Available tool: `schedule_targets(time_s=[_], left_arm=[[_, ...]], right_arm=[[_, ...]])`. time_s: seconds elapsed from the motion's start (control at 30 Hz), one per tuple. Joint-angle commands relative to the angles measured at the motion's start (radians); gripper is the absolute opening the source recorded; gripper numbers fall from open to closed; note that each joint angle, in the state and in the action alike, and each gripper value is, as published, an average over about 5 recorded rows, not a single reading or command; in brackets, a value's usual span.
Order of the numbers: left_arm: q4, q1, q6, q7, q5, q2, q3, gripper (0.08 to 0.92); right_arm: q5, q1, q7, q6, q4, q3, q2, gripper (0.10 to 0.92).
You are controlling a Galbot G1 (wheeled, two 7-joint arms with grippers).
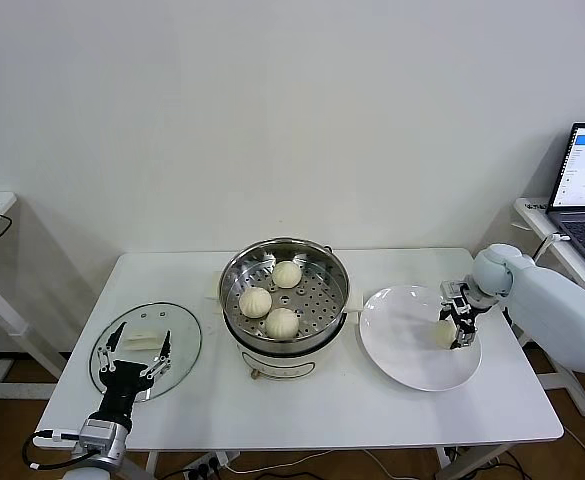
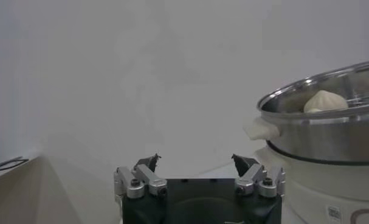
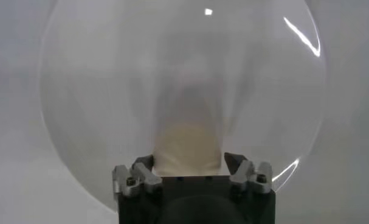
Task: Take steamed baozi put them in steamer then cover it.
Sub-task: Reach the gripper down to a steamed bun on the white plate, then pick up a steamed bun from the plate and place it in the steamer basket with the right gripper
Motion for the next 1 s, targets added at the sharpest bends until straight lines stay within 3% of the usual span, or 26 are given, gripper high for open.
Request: schedule_targets(time_s=[0.03, 0.27, 0.63, 0.83, 1.0], left_arm=[[0.0, 0.0, 0.001, -0.001, 0.0, 0.0, 0.001, 0.823], [-0.005, -0.001, 0.002, -0.003, 0.001, 0.0, 0.004, 0.823], [0.002, -0.014, 0.004, 0.0, -0.003, 0.005, -0.001, 0.823], [0.022, -0.032, 0.001, 0.011, -0.009, 0.012, 0.001, 0.823], [0.02, -0.038, 0.001, 0.02, -0.025, 0.023, -0.005, 0.823]], right_arm=[[-0.001, -0.005, -0.003, -0.001, -0.002, 0.008, 0.003, 0.702], [0.076, 0.043, -0.015, -0.024, 0.047, -0.036, -0.039, 0.679], [0.486, 0.497, -0.03, -0.199, 0.298, -0.447, -0.165, 0.679], [0.659, 0.84, -0.013, -0.288, 0.502, -0.729, -0.122, 0.679], [0.79, 0.998, -0.011, -0.373, 0.578, -0.835, -0.029, 0.679]])
